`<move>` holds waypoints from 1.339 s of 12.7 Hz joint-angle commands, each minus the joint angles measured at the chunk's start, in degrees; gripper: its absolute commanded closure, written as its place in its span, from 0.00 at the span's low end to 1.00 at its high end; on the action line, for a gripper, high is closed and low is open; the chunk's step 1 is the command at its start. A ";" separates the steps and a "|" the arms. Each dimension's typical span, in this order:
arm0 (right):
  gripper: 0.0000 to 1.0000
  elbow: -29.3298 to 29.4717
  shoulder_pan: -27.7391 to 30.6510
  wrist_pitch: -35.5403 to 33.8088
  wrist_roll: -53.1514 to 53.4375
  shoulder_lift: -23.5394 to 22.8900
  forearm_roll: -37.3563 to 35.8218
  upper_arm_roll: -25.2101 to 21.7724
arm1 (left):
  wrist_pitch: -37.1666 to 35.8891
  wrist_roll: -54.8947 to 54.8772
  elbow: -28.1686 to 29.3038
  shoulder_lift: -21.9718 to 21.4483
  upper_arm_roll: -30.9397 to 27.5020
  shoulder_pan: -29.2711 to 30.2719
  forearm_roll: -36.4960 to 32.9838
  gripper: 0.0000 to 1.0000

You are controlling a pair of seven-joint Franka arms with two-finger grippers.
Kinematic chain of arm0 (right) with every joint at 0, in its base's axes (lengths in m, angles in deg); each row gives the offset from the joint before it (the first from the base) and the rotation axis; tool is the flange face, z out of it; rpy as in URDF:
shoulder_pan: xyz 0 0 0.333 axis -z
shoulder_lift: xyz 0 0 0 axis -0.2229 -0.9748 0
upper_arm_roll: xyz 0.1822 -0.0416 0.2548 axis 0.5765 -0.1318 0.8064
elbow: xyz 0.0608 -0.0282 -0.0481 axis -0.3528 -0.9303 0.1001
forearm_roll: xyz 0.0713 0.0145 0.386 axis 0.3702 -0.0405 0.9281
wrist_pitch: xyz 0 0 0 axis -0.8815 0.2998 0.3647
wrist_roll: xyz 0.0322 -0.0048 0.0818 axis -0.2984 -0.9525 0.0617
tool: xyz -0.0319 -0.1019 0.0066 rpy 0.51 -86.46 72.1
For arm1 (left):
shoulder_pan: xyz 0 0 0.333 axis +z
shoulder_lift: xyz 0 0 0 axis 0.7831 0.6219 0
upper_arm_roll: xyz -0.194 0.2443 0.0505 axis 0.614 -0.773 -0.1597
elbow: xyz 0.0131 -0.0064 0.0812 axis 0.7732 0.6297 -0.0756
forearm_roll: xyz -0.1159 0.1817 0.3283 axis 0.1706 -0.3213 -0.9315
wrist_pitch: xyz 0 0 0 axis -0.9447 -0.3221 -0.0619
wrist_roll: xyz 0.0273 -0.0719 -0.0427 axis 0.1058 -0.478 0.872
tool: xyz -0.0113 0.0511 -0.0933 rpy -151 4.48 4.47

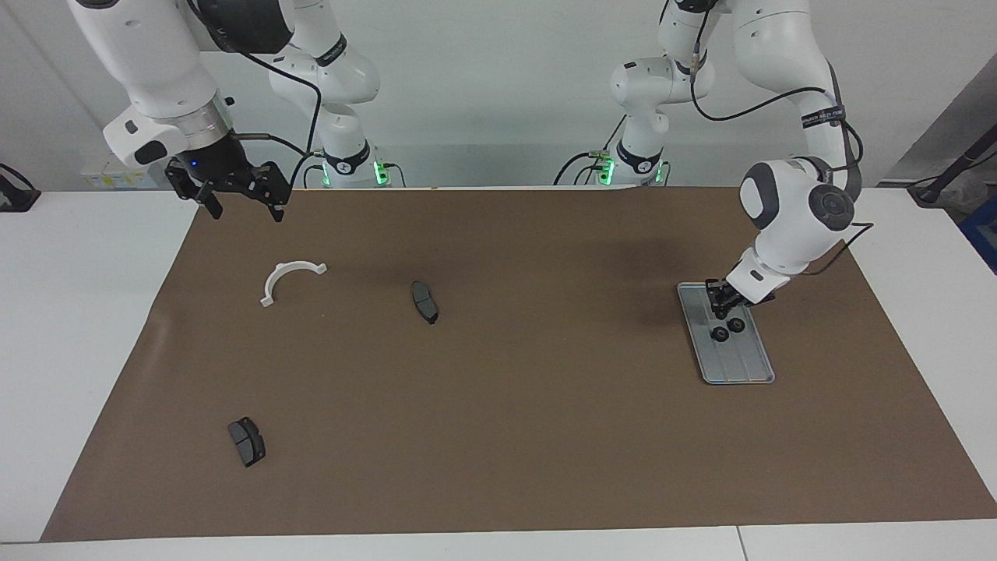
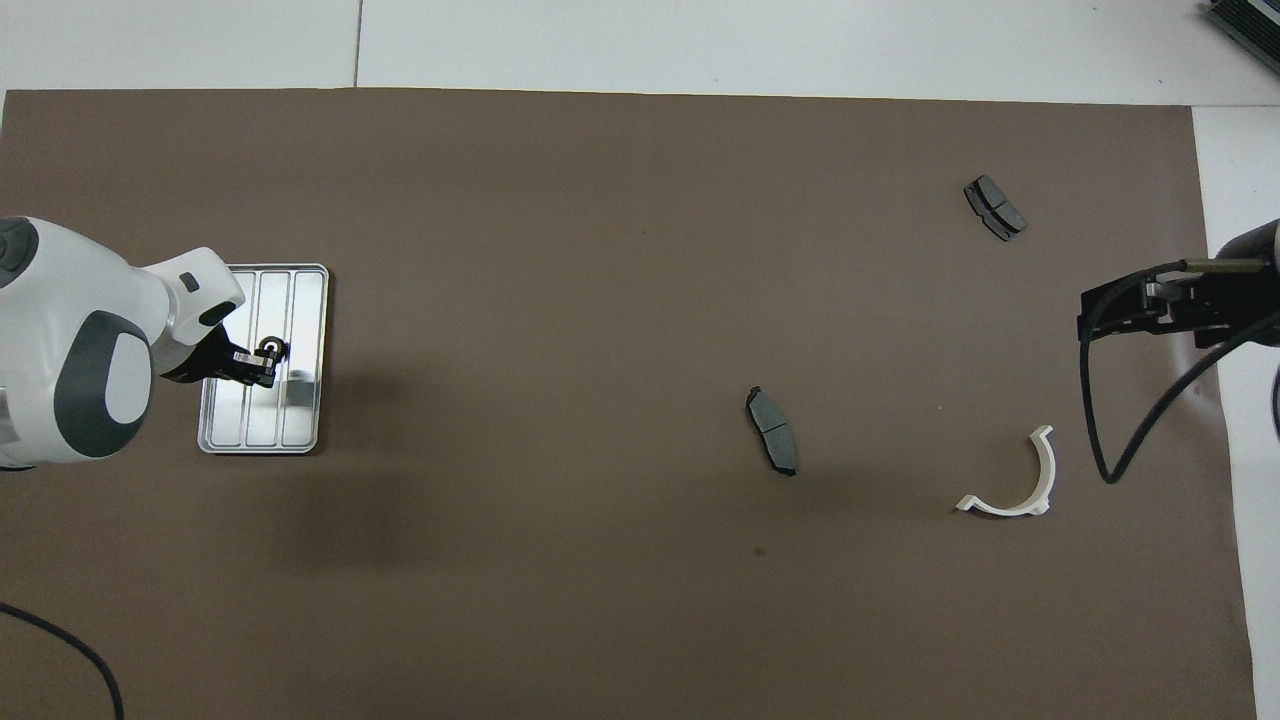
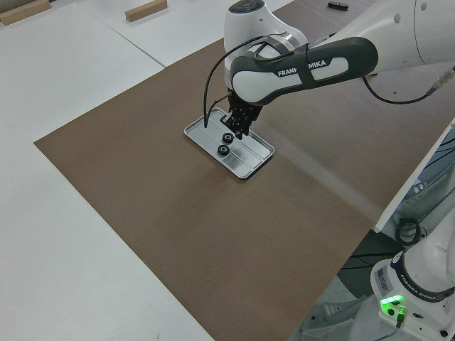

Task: Pick bearing gear from pile to tray

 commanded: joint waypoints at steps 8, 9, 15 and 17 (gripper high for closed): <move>0.00 -1.06 0.50 0.81 -1.79 0.84 0.88 0.19 | -1.50 -0.03 -1.28 -5.10 -0.27 -0.05 0.47 0.00; 0.00 -1.06 0.50 0.81 -1.79 0.84 0.88 0.19 | -4.30 0.14 -4.18 -5.01 -0.27 -0.05 0.47 0.00; 0.00 -1.06 0.50 0.81 -1.79 0.84 0.88 0.19 | -9.67 0.85 -19.39 -3.60 -0.45 1.70 0.47 0.00; 0.00 -1.06 0.50 0.72 -1.79 0.84 0.88 0.19 | -13.89 0.84 -25.45 -1.24 -0.45 1.62 0.21 0.00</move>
